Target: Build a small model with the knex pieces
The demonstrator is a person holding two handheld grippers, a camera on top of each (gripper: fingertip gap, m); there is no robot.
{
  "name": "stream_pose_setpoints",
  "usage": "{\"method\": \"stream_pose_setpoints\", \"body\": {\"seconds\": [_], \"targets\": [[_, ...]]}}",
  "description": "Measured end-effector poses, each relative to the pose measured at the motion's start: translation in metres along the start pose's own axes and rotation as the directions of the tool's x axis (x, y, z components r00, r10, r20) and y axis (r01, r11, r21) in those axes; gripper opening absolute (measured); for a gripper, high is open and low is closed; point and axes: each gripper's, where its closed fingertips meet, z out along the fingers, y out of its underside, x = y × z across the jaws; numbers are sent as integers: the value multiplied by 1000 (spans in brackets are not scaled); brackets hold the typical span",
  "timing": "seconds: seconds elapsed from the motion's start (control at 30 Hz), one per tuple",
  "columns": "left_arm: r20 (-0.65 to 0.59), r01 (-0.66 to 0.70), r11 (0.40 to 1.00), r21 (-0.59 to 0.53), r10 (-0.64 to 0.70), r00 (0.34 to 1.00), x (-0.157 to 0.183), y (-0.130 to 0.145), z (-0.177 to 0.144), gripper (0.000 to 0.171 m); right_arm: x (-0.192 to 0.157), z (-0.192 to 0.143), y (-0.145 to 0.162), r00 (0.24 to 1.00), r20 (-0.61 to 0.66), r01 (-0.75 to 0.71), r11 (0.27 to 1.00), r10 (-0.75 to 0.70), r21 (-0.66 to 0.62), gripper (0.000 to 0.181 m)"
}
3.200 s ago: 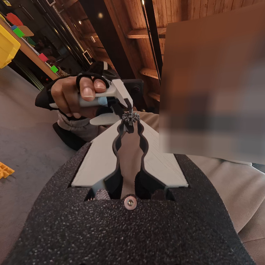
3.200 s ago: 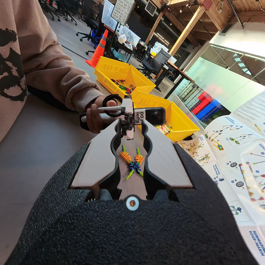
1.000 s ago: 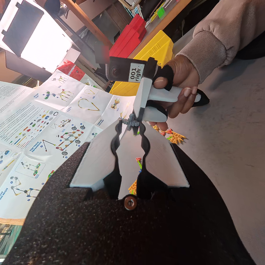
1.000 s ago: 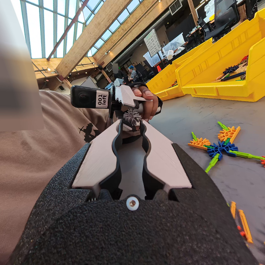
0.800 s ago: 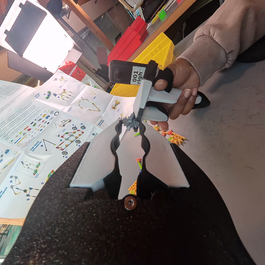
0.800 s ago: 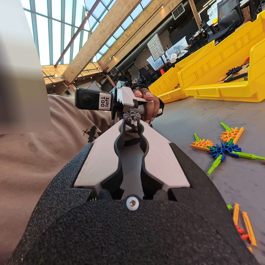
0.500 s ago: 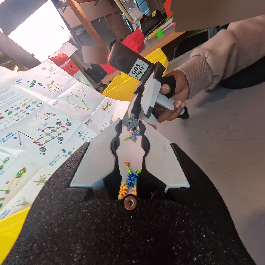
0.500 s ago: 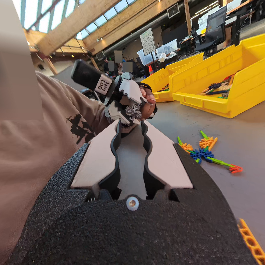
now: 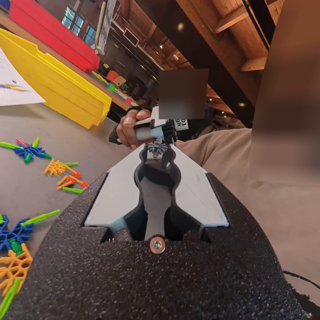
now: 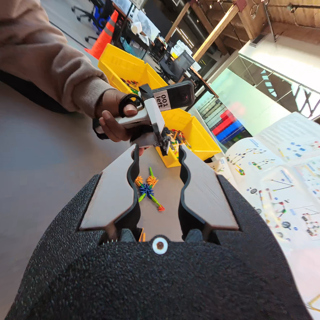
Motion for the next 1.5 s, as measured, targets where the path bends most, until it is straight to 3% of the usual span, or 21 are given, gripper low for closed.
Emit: {"method": "stream_pose_setpoints", "body": {"seconds": [0.2, 0.33, 0.43, 0.57, 0.67, 0.73, 0.8, 0.87, 1.03, 1.17, 1.5], "targets": [[-20, 193, 979, -65, -195, 981, -9, 20, 9, 23, -11, 7, 12, 987, -1, 159, 982, -160, -98, 35], [-32, 243, 967, -81, -246, 969, -9, 24, 10, 23, -17, 8, 18, 985, 33, 170, 977, -167, -127, 22], [-27, 265, 961, -81, -268, 963, -11, 24, 9, 22, -18, 9, 20, 988, 43, 152, 978, -147, -142, 22], [-11, 254, 964, -77, -255, 967, -12, 20, 5, 22, -16, 10, 19, 994, 45, 109, 983, -103, -150, 20], [53, 261, 962, 84, -266, 963, -35, -12, -35, 20, 8, -6, 10, 997, -26, 70, 991, -74, -112, 20], [103, 162, 987, -6, -161, 982, -31, -4, -33, 22, 20, -16, 3, 996, -42, 75, 991, -80, -109, 21], [27, 165, 986, -17, -164, 986, -19, 1, -19, 22, 17, -16, -1, 996, -44, 80, 993, -84, -84, 21], [50, 136, 989, -66, -133, 990, -22, 13, -14, 22, 15, -14, 2, 997, -37, 71, 995, -73, -64, 21], [72, 79, 995, -64, -74, 995, -20, 12, -13, 23, 19, -16, -1, 999, -29, -34, 999, 35, 15, 21], [31, 100, 995, -6, -100, 994, -16, 4, -14, 23, 19, -16, -2, 995, -13, -95, 994, 96, 49, 21], [-154, 244, 965, 92, -229, 961, -2, -8, -15, 23, 8, -8, 3, 996, 7, -89, 996, 89, 25, 22]]}}
